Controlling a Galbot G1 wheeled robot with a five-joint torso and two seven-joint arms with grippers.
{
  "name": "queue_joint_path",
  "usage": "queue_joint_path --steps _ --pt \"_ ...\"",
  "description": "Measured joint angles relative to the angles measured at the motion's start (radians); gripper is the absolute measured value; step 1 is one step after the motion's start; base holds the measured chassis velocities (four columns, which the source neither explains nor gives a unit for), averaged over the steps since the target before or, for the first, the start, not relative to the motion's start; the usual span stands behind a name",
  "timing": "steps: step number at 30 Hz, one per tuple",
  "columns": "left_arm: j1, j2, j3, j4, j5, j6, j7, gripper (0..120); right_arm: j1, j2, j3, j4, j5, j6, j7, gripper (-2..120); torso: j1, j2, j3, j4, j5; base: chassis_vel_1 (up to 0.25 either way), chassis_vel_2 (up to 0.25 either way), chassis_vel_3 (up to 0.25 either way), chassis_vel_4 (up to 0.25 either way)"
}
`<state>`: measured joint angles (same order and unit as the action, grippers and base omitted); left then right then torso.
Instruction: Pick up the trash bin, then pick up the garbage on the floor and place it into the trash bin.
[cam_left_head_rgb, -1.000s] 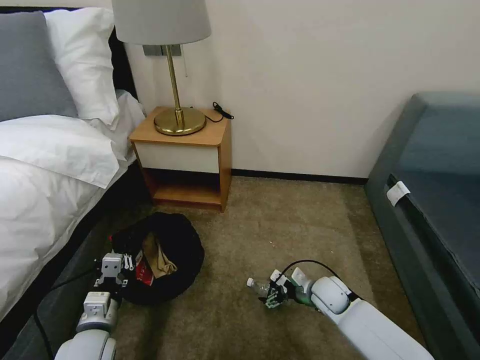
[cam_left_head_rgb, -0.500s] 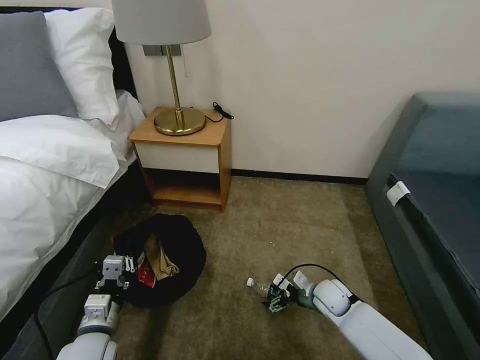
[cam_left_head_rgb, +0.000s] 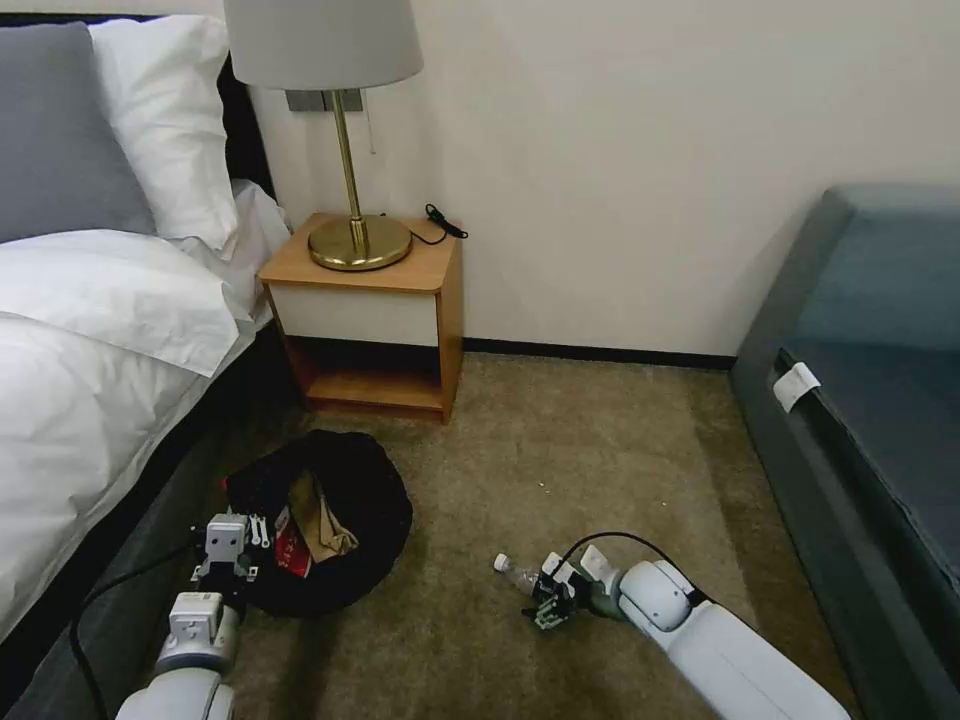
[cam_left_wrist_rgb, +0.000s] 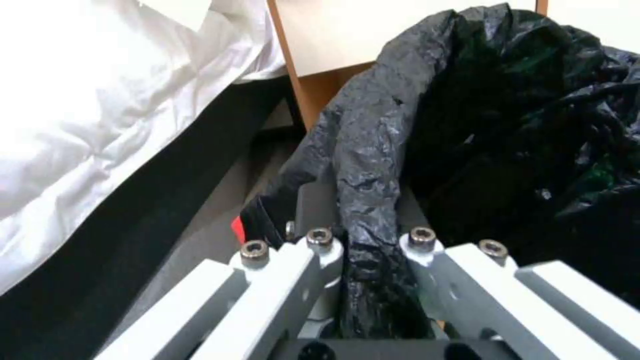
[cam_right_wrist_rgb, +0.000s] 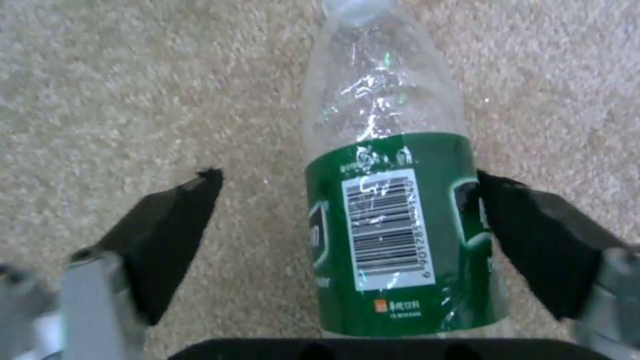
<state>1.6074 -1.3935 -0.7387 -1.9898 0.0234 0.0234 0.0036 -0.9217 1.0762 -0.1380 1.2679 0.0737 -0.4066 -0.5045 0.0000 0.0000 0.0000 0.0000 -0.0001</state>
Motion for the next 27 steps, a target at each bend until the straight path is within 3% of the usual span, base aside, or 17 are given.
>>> queue_joint_path --steps 16,18,27 --pt "-0.011 -0.002 0.003 0.008 -0.003 0.001 0.009 4 0.015 0.011 -0.003 -0.019 -0.013 0.019 -0.014 38 0.0 0.0 0.0 0.0001 0.0001 0.0 0.0 0.0 0.0" --pt "-0.012 -0.006 0.005 0.008 -0.003 -0.001 0.012 4 0.016 0.002 -0.003 -0.019 -0.013 0.024 -0.017 26 0.0 0.0 0.0 0.0 0.0 0.0 0.0 0.0 0.0" --pt "-0.011 -0.008 0.006 0.008 -0.002 -0.003 0.019 4 0.021 -0.005 0.004 -0.024 -0.014 0.036 -0.022 19 0.0 0.0 0.0 0.0 0.0001 0.0 0.0 0.0 0.0"
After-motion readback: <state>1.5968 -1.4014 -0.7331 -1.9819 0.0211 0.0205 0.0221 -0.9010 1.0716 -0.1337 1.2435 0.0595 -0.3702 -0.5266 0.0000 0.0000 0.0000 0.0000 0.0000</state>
